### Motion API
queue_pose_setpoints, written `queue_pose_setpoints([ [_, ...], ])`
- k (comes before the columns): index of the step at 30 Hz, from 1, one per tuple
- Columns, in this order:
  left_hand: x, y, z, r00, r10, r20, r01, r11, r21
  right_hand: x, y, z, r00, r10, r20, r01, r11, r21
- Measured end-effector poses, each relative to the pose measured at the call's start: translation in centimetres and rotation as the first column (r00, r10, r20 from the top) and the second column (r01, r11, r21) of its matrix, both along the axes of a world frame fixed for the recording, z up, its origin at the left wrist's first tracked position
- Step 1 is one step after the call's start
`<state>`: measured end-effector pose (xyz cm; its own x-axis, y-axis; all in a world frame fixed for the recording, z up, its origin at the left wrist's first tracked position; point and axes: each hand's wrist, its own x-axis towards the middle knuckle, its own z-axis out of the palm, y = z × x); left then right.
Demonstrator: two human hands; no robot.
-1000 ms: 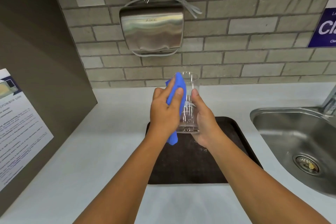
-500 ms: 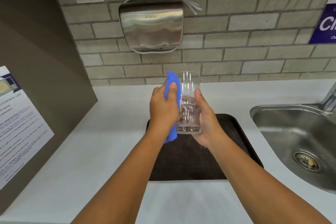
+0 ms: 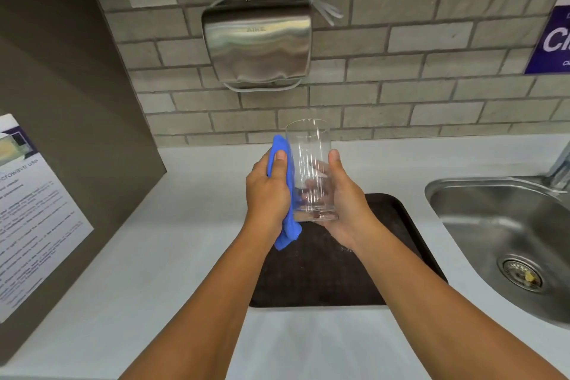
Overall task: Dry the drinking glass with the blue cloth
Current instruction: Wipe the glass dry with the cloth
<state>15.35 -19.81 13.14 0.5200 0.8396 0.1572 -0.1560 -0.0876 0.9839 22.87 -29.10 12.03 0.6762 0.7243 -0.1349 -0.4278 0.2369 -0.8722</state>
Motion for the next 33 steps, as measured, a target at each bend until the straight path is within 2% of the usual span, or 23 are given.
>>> queue_pose_setpoints([
  [3,0.0,-0.2,-0.5,0.999,0.028,-0.019,-0.026,0.995,0.097,-0.5,0.1,-0.1,0.992,-0.123,0.029,0.125,0.986,-0.109],
  [10,-0.3,-1.6,-0.6,0.998,0.069,-0.012,-0.062,0.953,0.297,-1.1,0.2,-0.3,0.977,-0.135,0.164,0.159,0.977,-0.141],
  [15,-0.5,-2.9,-0.2,1.0,0.018,0.001,-0.016,0.841,0.541,-1.4,0.0,-0.4,0.972,-0.134,0.193,0.155,0.983,-0.097],
  [18,-0.3,-1.6,0.6,1.0,-0.008,-0.025,0.018,0.919,0.394,-1.3,-0.3,-0.1,0.991,-0.091,0.102,0.097,0.994,-0.057],
  [20,-0.2,-0.6,1.0,0.999,-0.047,-0.023,0.05,0.986,0.159,-1.3,-0.4,-0.3,0.997,-0.067,0.044,0.069,0.997,-0.04],
  [22,-0.2,-0.2,1.4,0.993,-0.104,-0.063,0.102,0.994,-0.033,-1.4,-0.4,-0.6,0.998,-0.06,0.005,0.06,0.998,-0.023],
  [24,-0.3,-0.3,1.9,0.984,-0.126,-0.125,0.112,0.987,-0.112,-1.5,-0.5,-0.8,0.998,-0.063,-0.012,0.062,0.997,-0.036],
  [25,-0.3,-0.4,2.0,0.984,-0.108,-0.139,0.094,0.99,-0.101,-1.5,-0.5,-0.7,0.998,-0.069,-0.008,0.068,0.997,-0.045],
  [26,-0.3,-0.6,2.0,0.987,-0.071,-0.142,0.068,0.997,-0.027,-1.6,-0.5,-0.6,0.997,-0.081,0.001,0.081,0.995,-0.057],
  [27,-0.2,-0.9,1.8,0.991,-0.021,-0.135,0.038,0.991,0.126,-1.7,-0.4,-0.5,0.995,-0.101,0.011,0.101,0.992,-0.073],
  [29,-0.3,-1.7,1.2,0.99,0.039,-0.134,0.032,0.873,0.486,-1.7,-0.3,-0.2,0.991,-0.126,0.037,0.129,0.987,-0.099],
  [30,-0.2,-2.1,0.8,0.991,0.042,-0.128,0.041,0.808,0.587,-1.7,-0.3,-0.1,0.991,-0.119,0.056,0.124,0.987,-0.101],
  [31,-0.1,-2.2,0.6,0.993,0.033,-0.11,0.041,0.791,0.611,-1.6,-0.4,0.0,0.992,-0.102,0.069,0.108,0.989,-0.096],
  [32,-0.1,-2.1,0.6,0.996,0.03,-0.09,0.026,0.824,0.567,-1.6,-0.5,0.0,0.994,-0.082,0.07,0.088,0.992,-0.088],
  [33,-0.2,-1.8,0.7,0.997,0.026,-0.073,0.01,0.889,0.457,-1.5,-0.6,0.1,0.996,-0.066,0.057,0.07,0.995,-0.072],
])
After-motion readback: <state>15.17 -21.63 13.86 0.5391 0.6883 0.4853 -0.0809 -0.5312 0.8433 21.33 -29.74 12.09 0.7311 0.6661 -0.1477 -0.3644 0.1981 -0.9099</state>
